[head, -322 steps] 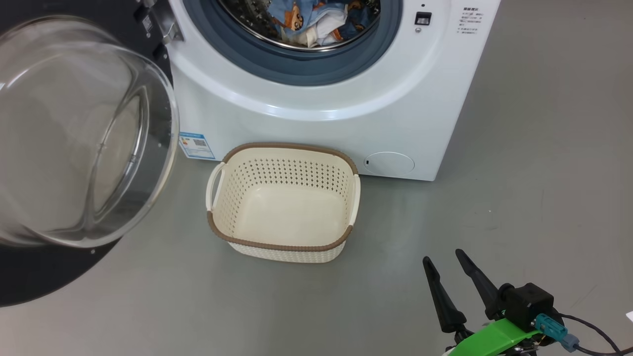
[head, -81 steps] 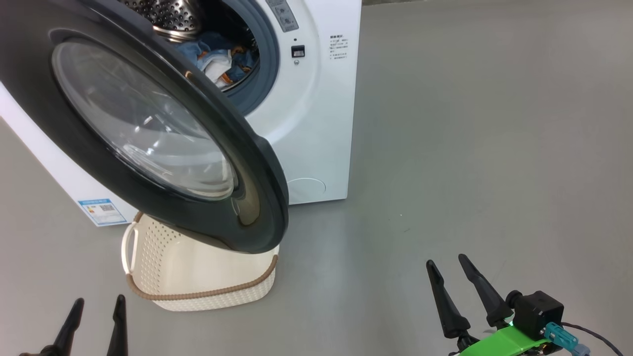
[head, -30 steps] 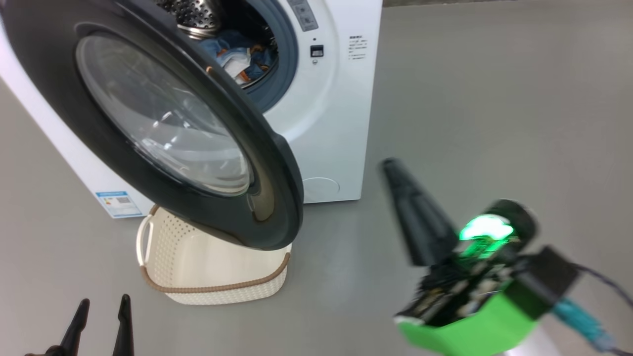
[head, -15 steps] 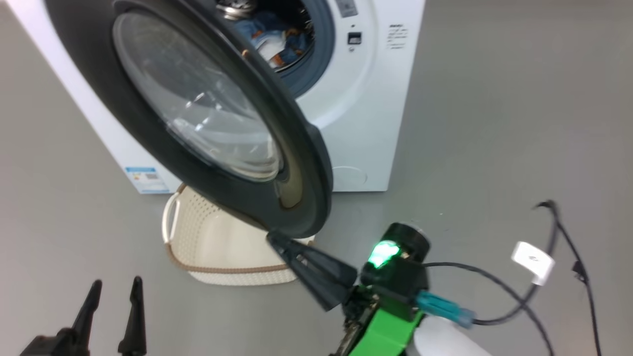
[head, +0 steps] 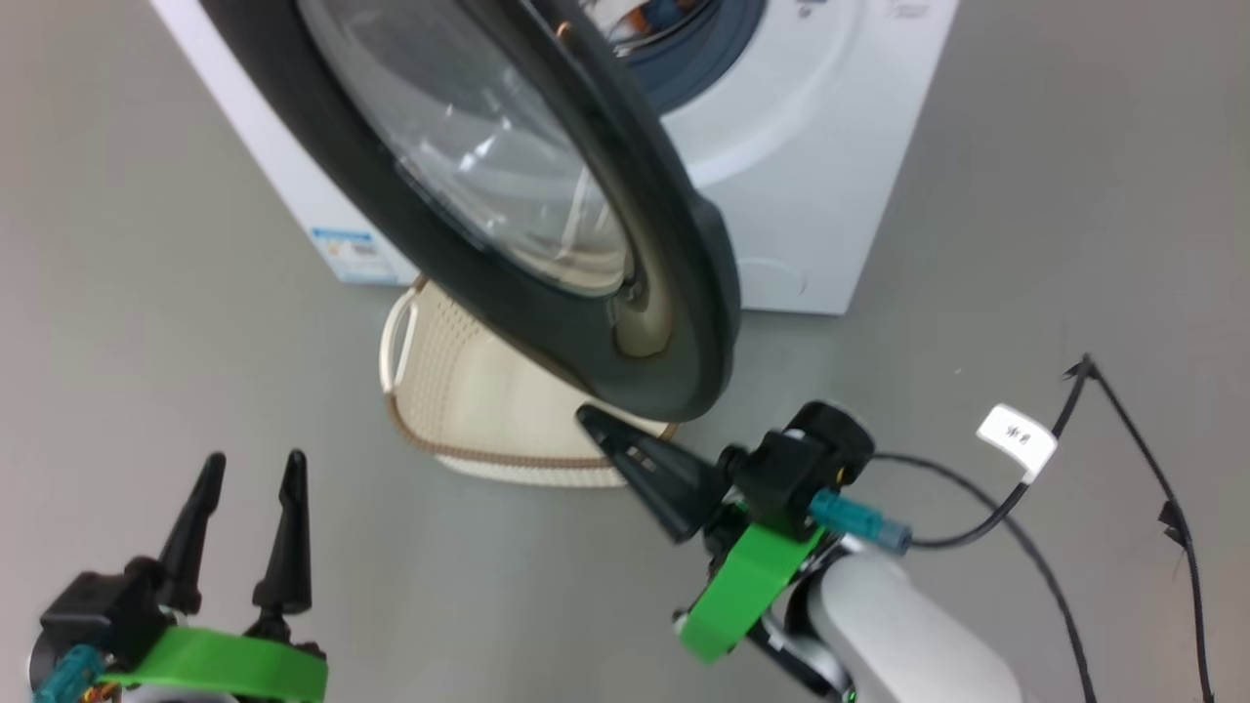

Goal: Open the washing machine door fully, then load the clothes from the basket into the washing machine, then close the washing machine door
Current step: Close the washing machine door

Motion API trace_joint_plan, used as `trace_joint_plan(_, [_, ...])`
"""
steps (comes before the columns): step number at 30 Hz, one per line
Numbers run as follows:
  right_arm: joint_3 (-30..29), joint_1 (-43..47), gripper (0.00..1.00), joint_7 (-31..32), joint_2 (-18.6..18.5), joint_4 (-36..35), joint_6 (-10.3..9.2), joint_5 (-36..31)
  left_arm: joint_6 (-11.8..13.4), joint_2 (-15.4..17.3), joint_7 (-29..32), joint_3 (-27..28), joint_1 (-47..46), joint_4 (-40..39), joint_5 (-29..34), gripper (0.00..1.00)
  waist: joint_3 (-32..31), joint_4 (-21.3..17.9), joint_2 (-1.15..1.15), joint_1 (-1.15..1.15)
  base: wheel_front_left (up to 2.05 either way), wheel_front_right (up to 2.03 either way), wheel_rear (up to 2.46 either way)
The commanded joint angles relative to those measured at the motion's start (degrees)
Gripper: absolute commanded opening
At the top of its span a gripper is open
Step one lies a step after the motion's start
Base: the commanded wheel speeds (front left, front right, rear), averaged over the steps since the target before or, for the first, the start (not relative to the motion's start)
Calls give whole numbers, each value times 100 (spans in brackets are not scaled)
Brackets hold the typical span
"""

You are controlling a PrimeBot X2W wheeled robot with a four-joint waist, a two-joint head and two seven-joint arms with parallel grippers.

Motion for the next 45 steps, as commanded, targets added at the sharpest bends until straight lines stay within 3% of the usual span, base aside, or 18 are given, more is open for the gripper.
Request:
trace_joint_plan(1, [-73,-149,0,-77,179,-21,16,-89,-9,166,-37,162,-260,-153,-78,100,336,278,0,0,0,0,0])
trace_joint_plan(13, [-1685,-493,0,-281,226,194,16,-709,-9,283,-37,-47,-754,-190,-402,100,953,564,0,0,0,0,0])
trace_joint_plan(34, [-3088,-2004,0,-351,228,260,16,-991,-9,542,-37,-444,-1281,-364,-760,100,1941,606,0,0,0,0,0])
trace_joint_plan(45, [-3602,-3244,0,-352,228,555,16,-1182,-9,632,-37,-612,-1638,-447,-979,100,2582,669,0,0,0,0,0])
